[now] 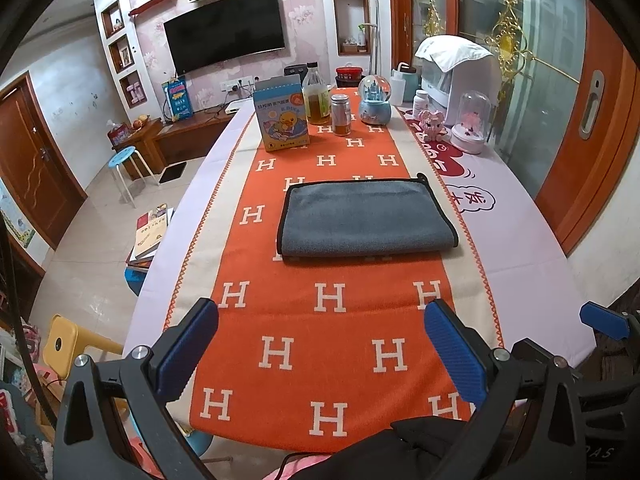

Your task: Fold towel

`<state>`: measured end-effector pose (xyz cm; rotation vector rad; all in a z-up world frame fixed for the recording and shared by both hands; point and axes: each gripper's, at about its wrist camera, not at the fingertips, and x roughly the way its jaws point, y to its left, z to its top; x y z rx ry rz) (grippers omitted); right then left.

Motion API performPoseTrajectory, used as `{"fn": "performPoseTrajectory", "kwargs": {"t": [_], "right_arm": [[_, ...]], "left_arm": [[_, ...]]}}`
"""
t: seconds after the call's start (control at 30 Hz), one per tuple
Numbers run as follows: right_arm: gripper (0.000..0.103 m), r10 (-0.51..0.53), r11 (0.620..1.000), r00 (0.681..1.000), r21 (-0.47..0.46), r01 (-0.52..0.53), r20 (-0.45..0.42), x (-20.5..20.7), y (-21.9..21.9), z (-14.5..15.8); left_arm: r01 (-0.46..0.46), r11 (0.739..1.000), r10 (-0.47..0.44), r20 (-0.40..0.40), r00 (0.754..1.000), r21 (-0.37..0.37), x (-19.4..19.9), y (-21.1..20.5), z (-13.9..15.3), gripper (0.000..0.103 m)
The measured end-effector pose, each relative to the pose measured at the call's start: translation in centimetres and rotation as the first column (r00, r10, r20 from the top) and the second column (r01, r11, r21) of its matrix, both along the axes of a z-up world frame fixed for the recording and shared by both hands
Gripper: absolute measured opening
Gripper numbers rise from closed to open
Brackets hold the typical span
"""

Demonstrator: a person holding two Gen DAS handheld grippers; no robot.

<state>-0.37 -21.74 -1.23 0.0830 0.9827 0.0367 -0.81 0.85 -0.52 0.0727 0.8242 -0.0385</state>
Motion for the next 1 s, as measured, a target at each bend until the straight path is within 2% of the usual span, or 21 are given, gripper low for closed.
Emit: {"fn": "performPoseTrajectory", "kwargs": {"t": [1.0], "right_arm": [[0.103, -0.004, 1.0, 1.0, 0.001, 0.004, -0.006, -0.11, -0.01, -0.3]], "left_arm": [[0.008, 1.0, -0.008, -0.011, 1.0, -0.002, 0.23, -0.21, -0.58, 0.102]]}}
